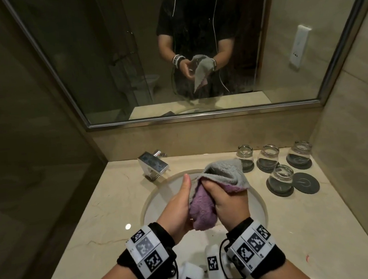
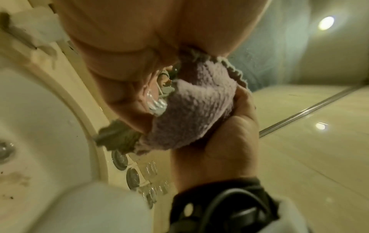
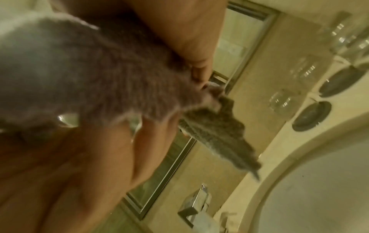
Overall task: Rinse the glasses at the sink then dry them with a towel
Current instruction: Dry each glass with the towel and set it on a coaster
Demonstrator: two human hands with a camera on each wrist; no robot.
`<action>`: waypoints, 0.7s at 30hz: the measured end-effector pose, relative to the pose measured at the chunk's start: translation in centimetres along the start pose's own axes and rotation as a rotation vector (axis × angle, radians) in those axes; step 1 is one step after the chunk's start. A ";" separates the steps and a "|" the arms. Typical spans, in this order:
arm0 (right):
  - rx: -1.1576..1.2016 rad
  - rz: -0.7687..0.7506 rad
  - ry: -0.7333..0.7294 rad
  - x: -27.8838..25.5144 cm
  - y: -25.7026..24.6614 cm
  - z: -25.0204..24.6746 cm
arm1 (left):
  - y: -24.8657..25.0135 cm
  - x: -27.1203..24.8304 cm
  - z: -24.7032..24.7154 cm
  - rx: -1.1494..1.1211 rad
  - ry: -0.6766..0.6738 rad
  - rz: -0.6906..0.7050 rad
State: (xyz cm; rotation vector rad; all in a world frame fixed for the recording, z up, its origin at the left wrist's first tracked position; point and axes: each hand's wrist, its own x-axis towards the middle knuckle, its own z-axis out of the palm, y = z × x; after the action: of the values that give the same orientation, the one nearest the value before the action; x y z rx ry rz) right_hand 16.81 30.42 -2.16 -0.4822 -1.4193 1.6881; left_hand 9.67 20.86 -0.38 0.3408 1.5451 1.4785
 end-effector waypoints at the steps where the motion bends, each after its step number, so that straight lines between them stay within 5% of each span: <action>1: -0.071 -0.016 0.004 0.2 -0.1 0.0 | 0.1 0.0 0.0 0.035 0.022 0.020; 5: -0.138 0.115 -0.026 0.4 0.0 0.3 | 0.4 0.6 -1.3 0.467 0.167 0.240; 9: 0.407 0.662 -0.226 0.8 -1.0 0.4 | 1.4 0.1 -2.5 0.832 0.128 0.495; 11: 0.518 0.786 -0.333 0.9 -1.6 0.2 | 1.2 0.2 -3.2 0.859 0.085 0.568; 15: 0.545 0.753 -0.451 1.3 -1.5 -0.1 | 0.6 0.3 -3.4 0.750 0.122 0.590; 21: 0.329 0.459 -0.487 1.0 -1.1 -0.4 | 2.2 -0.4 -2.8 0.689 0.172 0.509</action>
State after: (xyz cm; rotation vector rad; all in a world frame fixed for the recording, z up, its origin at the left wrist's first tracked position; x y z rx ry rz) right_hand 16.94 31.46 -0.98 -0.2241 -1.3815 2.4884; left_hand 6.87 19.28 1.32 1.0963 2.1990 1.3115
